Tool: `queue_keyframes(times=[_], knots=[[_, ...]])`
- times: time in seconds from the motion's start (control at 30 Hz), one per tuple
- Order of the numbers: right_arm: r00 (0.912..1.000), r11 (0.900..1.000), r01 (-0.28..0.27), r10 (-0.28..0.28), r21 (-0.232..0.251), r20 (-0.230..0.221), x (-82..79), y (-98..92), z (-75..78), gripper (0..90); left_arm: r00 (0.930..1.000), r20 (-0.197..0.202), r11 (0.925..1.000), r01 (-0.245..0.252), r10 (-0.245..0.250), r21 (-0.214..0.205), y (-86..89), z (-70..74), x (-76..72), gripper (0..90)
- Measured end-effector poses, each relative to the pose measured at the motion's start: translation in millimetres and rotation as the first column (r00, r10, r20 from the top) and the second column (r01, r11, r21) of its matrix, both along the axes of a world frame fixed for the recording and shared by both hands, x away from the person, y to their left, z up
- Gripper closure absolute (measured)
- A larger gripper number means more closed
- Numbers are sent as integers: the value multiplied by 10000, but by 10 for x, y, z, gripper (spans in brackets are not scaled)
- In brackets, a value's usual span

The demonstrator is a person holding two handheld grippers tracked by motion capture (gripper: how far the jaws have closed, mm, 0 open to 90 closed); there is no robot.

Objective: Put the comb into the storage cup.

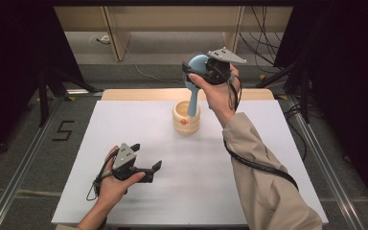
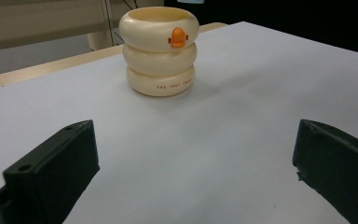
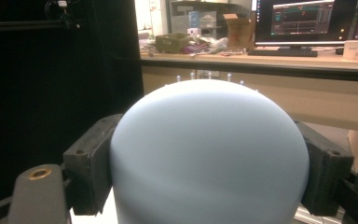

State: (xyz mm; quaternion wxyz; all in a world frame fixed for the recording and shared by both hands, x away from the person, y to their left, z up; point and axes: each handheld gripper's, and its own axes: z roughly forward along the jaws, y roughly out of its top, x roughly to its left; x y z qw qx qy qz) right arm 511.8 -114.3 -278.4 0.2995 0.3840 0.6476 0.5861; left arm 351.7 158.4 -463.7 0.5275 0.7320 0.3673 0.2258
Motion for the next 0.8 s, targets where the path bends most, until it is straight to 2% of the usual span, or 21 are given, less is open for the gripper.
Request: queue_keyframes(times=[0.8], knots=[[10000,10000,41,-41,44,86,61,16,0,210,9999,-5,9998,-120,120,146,144,-21,-2,0]])
